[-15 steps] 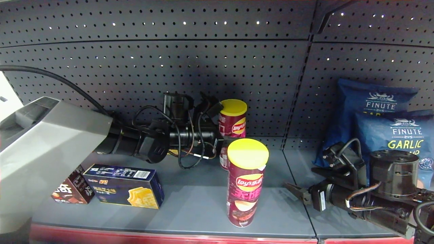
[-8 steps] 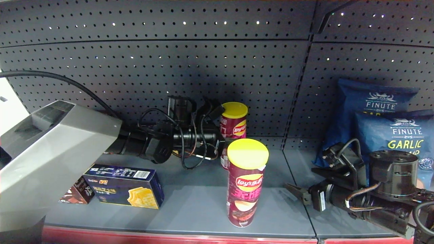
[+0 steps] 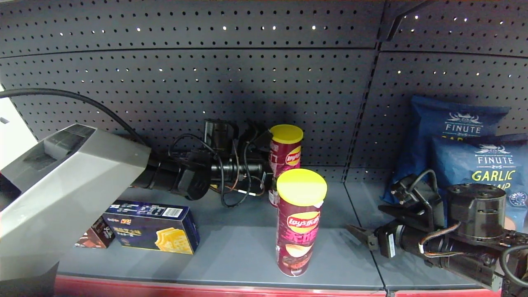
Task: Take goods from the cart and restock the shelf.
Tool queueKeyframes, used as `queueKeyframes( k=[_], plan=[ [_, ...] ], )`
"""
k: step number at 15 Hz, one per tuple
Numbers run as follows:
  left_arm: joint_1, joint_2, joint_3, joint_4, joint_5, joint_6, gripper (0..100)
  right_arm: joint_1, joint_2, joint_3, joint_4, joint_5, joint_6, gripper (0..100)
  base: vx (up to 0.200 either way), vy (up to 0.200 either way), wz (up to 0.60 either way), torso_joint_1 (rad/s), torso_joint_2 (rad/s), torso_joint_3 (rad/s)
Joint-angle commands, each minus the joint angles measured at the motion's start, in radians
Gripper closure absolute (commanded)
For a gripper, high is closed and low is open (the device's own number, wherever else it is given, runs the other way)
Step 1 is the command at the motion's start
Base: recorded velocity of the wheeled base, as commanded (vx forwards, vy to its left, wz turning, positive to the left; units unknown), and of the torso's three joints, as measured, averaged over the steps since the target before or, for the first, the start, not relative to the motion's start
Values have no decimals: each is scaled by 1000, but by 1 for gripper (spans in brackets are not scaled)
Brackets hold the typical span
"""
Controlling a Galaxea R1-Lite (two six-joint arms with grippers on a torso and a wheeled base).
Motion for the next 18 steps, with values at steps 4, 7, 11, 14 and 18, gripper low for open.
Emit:
queueKeyframes(
  k=[4, 7, 11, 14, 18],
  plan=[
    [5, -33, 12, 0, 3, 1, 0, 0, 2, 10, 0, 0, -2, 0, 0, 0, 0, 0, 0, 0],
    [27, -112, 81, 0, 3, 3, 0, 0, 0, 16, 0, 0, 0, 0, 0, 0, 0, 0, 0, 0],
    [53, -233, 239, -55, 3, 3, 0, 0, 2, 18, 1, 0, -2, 0, 0, 0, 0, 0, 0, 0],
    [86, -329, 308, -51, 9, 1, 0, 3, 9, 27, 1, -9, -8, 0, 0, 0, 0, 0, 0, 0],
    [120, -437, 401, -43, 94, -5, 0, 12, 22, 18, 0, -8, -11, 0, 0, 0, 0, 0, 0, 0]
  ],
)
